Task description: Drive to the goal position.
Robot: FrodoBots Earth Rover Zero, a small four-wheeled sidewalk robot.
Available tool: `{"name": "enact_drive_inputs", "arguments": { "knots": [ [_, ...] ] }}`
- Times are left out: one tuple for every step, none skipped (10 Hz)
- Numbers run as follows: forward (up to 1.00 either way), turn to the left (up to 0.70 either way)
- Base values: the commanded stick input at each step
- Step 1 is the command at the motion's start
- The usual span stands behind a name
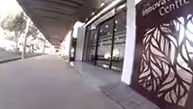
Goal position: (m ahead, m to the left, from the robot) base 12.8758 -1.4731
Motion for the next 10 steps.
{"name": "enact_drive_inputs", "arguments": {
  "knots": [
    [0.70,0.00],
    [0.70,0.00],
    [0.70,0.00],
    [0.70,0.00],
    [0.70,0.00],
    [0.70,0.04],
    [0.70,0.12],
    [0.70,0.32],
    [0.70,0.23],
    [0.70,0.00]
  ]
}}
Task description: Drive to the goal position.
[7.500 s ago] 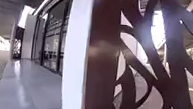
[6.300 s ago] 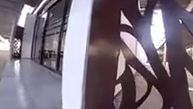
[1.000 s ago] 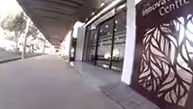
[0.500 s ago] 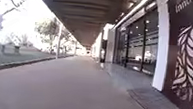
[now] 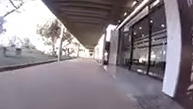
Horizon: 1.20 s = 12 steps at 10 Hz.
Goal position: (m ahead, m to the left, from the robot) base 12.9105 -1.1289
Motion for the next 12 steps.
{"name": "enact_drive_inputs", "arguments": {
  "knots": [
    [0.70,0.00],
    [0.70,0.00],
    [0.70,0.00],
    [0.70,0.00],
    [0.70,0.00],
    [0.70,0.00],
    [0.70,0.00],
    [0.70,0.00],
    [0.70,0.00],
    [0.70,0.00],
    [0.70,0.00],
    [0.70,0.00]
  ]
}}
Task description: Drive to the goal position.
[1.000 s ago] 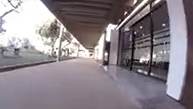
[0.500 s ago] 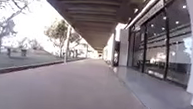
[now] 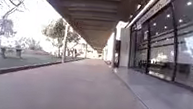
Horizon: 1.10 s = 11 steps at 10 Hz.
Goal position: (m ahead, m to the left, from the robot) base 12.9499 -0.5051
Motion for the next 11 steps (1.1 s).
{"name": "enact_drive_inputs", "arguments": {
  "knots": [
    [0.70,0.00],
    [0.70,0.00],
    [0.70,0.00],
    [0.70,0.00],
    [0.70,0.00],
    [0.70,0.00],
    [0.70,0.00],
    [0.70,0.00],
    [0.70,0.00],
    [0.70,0.00],
    [0.70,0.00]
  ]
}}
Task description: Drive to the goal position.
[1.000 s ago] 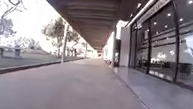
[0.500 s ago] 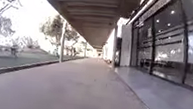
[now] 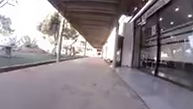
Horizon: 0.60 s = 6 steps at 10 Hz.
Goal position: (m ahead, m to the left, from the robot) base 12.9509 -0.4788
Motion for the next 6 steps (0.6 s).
{"name": "enact_drive_inputs", "arguments": {
  "knots": [
    [0.70,0.00],
    [0.70,0.00],
    [0.70,0.00],
    [0.70,0.00],
    [0.70,0.00],
    [0.70,0.00]
  ]
}}
